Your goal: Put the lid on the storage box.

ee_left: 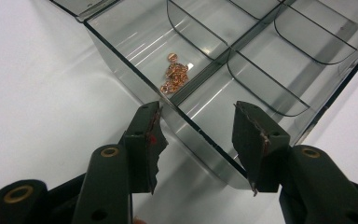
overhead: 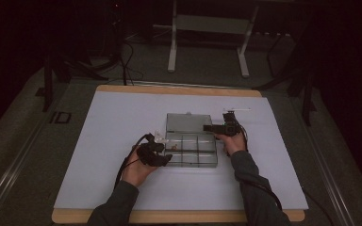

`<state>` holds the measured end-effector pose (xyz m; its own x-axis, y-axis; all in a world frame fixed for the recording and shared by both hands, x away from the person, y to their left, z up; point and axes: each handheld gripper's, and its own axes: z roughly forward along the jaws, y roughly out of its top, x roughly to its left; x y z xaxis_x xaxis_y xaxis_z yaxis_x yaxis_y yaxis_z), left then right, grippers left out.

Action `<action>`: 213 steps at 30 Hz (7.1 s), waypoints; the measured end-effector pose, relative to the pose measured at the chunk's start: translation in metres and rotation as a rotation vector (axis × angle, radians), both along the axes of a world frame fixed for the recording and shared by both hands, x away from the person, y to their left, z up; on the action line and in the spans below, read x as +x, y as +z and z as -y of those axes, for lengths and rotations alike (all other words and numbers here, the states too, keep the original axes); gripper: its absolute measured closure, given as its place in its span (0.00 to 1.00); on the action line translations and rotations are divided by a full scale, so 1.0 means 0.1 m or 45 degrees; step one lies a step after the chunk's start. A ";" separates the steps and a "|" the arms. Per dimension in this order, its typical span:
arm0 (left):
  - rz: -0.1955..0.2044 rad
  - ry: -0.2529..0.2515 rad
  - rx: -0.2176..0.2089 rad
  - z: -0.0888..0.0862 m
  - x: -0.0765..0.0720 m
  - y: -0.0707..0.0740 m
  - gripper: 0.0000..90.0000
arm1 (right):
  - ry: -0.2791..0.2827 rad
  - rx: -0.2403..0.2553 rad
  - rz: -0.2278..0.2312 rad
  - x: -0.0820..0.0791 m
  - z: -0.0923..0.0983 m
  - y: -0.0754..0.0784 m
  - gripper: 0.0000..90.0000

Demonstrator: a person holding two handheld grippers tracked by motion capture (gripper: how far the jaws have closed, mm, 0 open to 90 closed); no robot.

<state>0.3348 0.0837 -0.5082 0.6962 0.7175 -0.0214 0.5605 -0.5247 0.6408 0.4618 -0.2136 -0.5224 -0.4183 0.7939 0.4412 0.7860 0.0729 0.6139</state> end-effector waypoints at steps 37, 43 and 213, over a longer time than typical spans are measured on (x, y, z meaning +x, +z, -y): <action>0.010 0.009 0.023 0.03 -0.01 0.01 0.59 | 0.043 -0.125 0.249 -0.14 -0.02 0.19 0.66; 0.010 0.016 0.026 0.04 -0.01 0.01 0.59 | 0.033 -0.150 0.297 -0.18 -0.02 0.23 0.72; 0.137 0.121 -0.419 -0.16 -0.22 0.54 0.99 | -0.009 -0.251 0.584 -1.14 0.28 0.16 0.83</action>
